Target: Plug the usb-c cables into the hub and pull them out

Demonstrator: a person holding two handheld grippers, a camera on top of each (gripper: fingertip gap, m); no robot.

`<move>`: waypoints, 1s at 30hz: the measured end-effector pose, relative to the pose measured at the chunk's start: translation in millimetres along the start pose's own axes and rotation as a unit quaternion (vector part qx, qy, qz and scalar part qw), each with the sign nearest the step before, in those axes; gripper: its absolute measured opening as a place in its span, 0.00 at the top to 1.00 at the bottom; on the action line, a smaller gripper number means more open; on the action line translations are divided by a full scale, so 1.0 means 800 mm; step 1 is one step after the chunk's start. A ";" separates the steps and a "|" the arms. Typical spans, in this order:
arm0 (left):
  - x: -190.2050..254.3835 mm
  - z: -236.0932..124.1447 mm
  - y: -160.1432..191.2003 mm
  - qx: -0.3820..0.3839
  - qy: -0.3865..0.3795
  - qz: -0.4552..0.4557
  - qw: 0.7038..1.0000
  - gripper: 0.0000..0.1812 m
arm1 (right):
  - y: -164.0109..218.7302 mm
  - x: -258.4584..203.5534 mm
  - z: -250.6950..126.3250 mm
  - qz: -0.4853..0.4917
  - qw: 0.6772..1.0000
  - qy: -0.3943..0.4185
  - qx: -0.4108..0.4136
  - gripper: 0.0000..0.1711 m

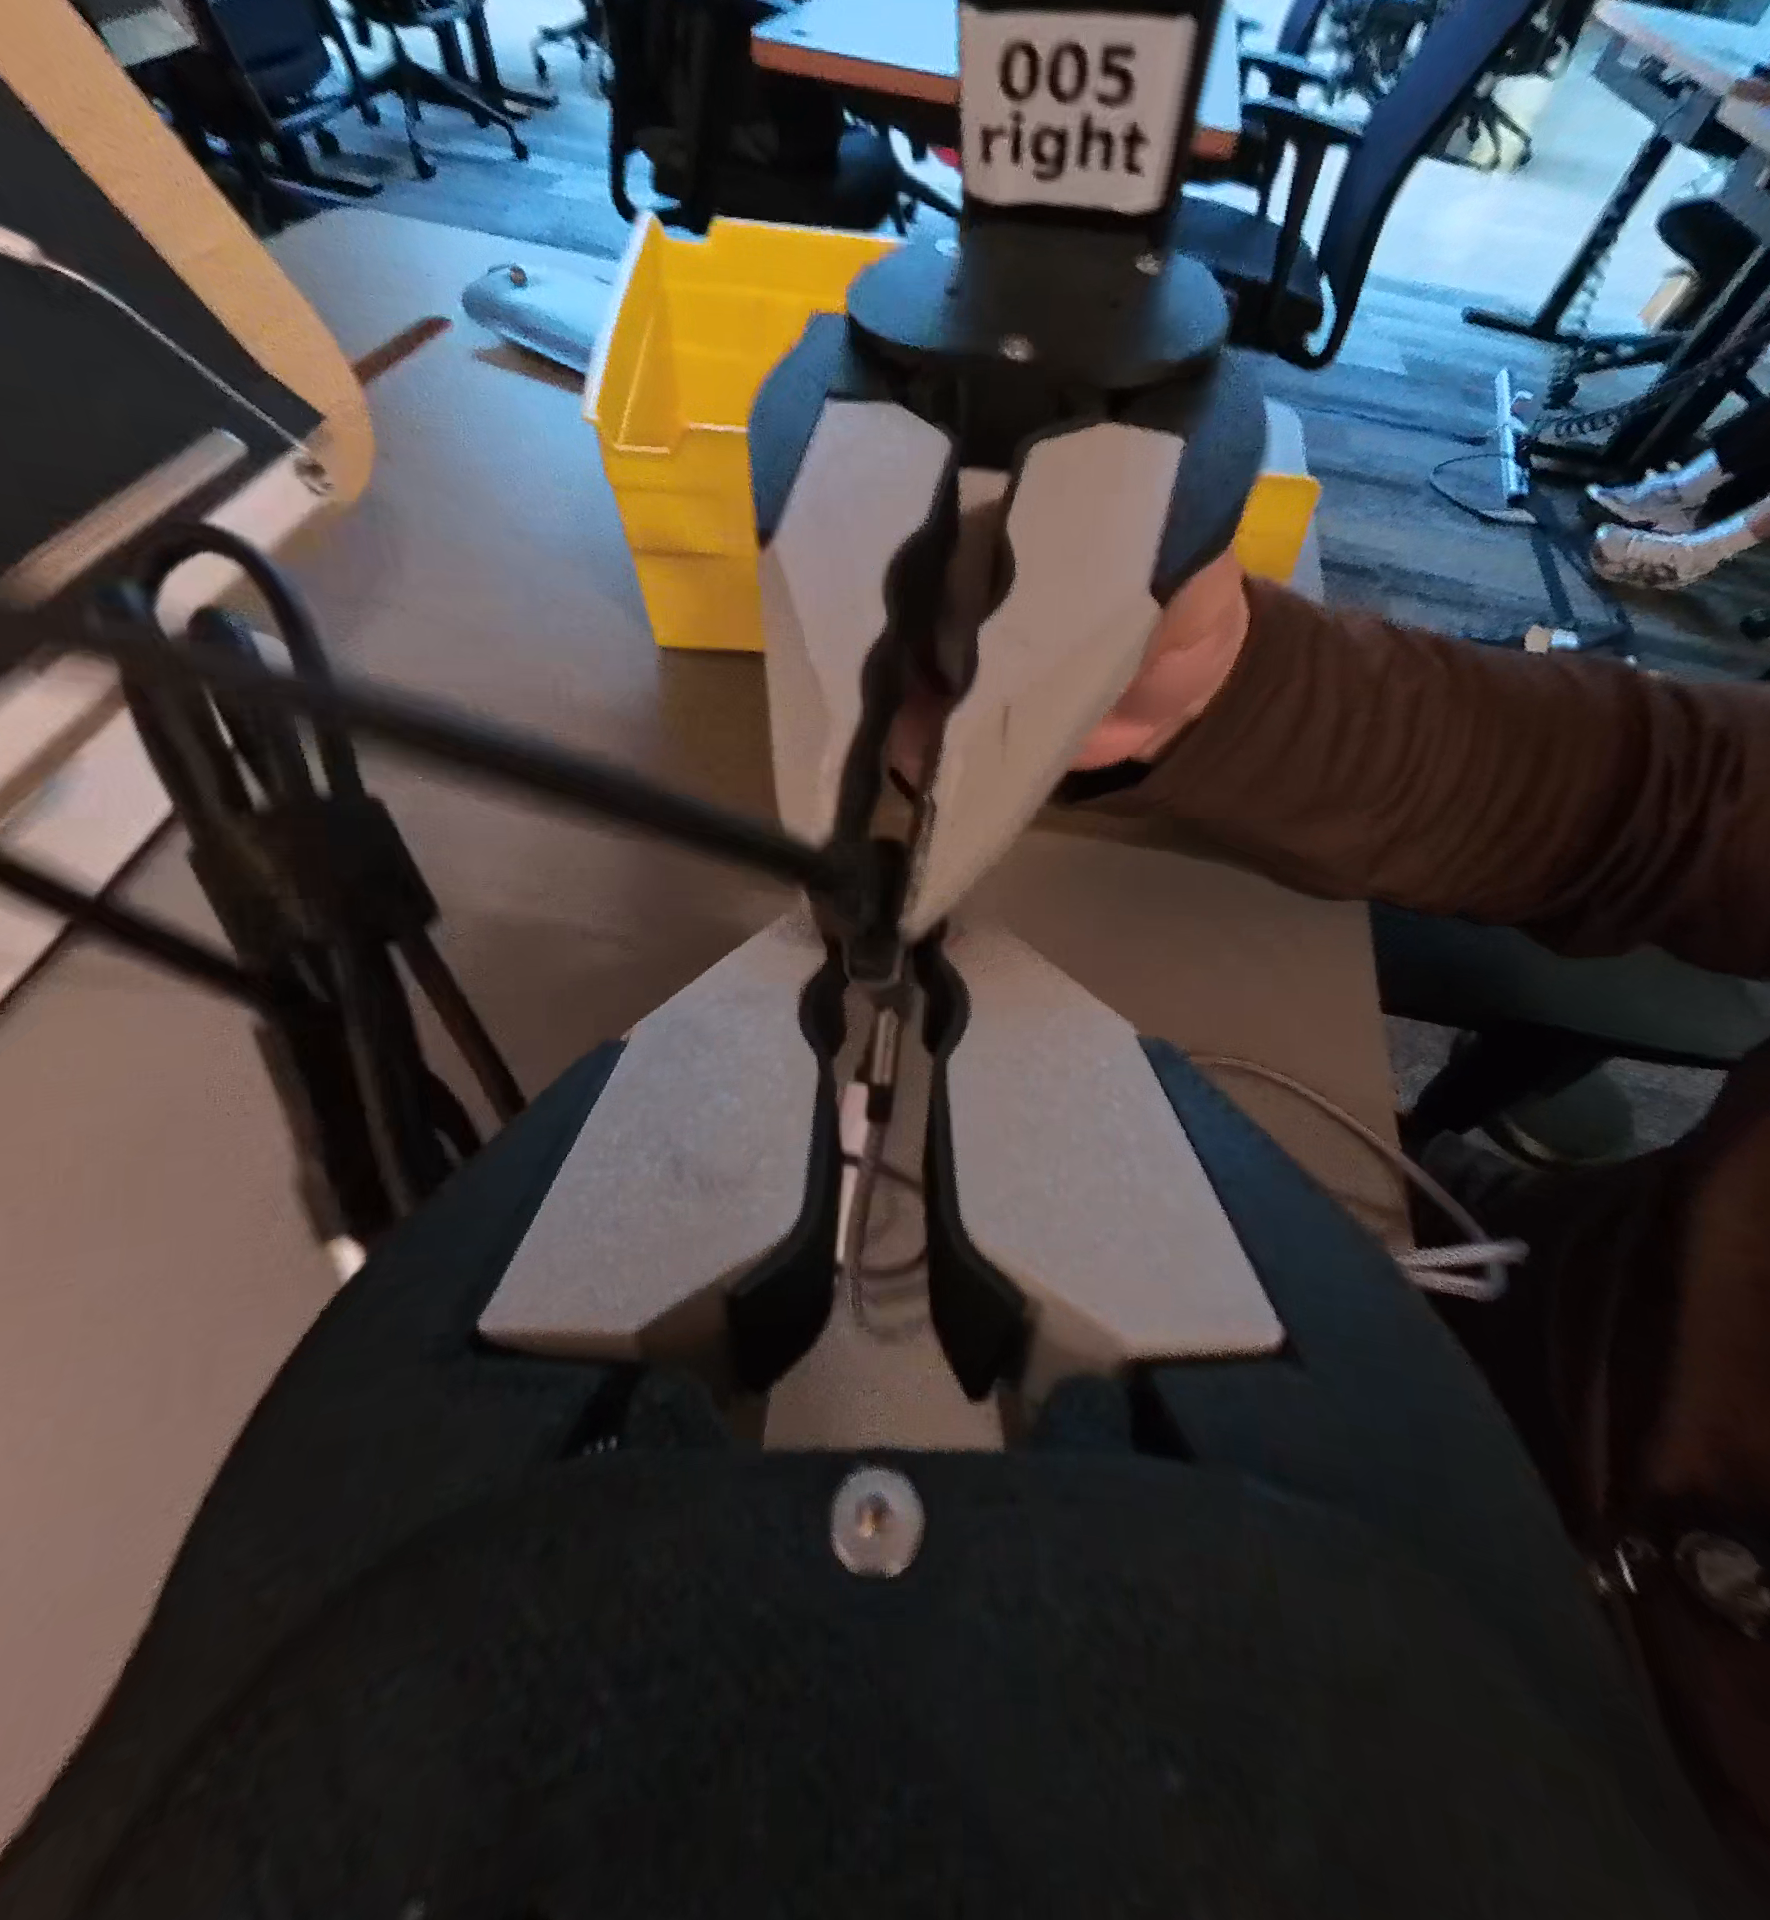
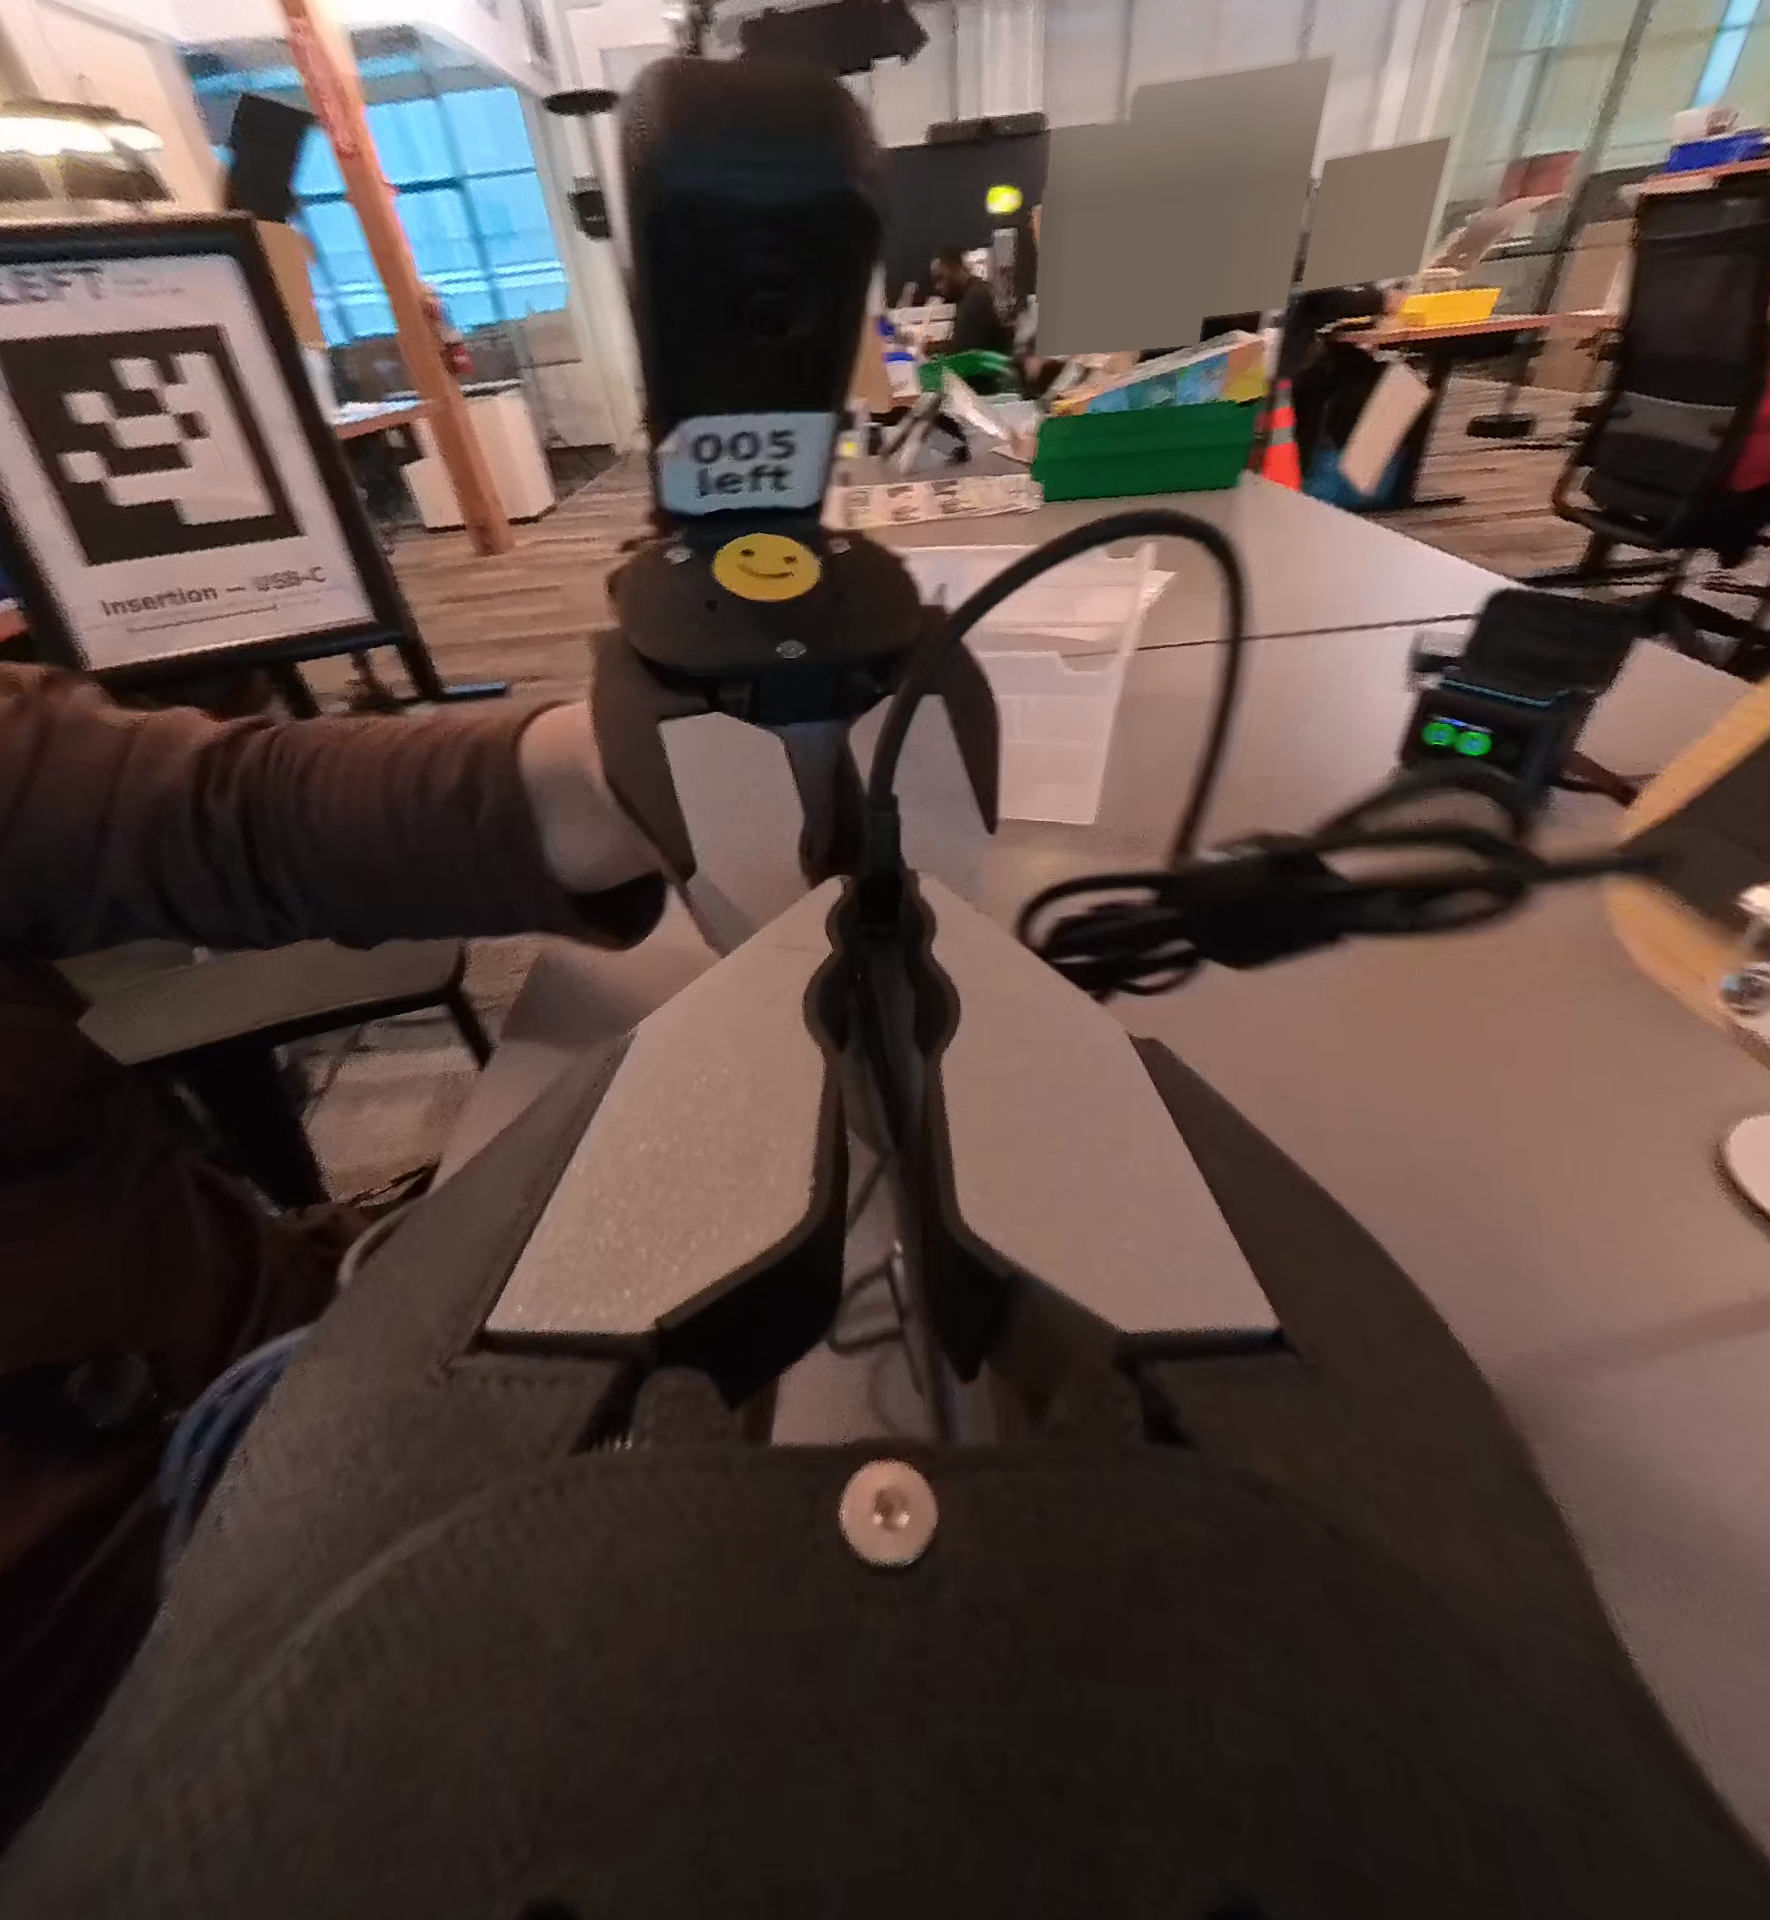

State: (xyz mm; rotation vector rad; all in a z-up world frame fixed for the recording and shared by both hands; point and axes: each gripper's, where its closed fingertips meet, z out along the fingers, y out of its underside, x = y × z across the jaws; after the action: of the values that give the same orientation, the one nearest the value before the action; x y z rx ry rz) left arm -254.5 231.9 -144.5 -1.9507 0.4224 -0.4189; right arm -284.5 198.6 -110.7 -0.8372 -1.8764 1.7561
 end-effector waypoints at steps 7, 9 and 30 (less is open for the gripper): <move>-0.030 -0.010 -0.020 0.112 -0.046 -0.088 0.989 0.95 | -0.025 0.034 0.001 0.152 0.978 0.023 0.140 0.98; -0.030 -0.012 -0.028 0.132 -0.040 -0.102 0.985 0.95 | -0.034 0.038 -0.004 0.167 0.971 0.026 0.170 0.99; -0.045 -0.031 -0.031 0.179 -0.190 0.100 0.960 0.96 | -0.173 -0.104 -0.308 -0.075 0.948 0.311 0.007 0.98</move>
State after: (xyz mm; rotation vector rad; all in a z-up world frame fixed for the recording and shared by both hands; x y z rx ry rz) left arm -295.0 238.6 -116.0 -1.5694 0.2679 0.0177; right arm -75.4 319.4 58.4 -1.0582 -1.4546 1.2160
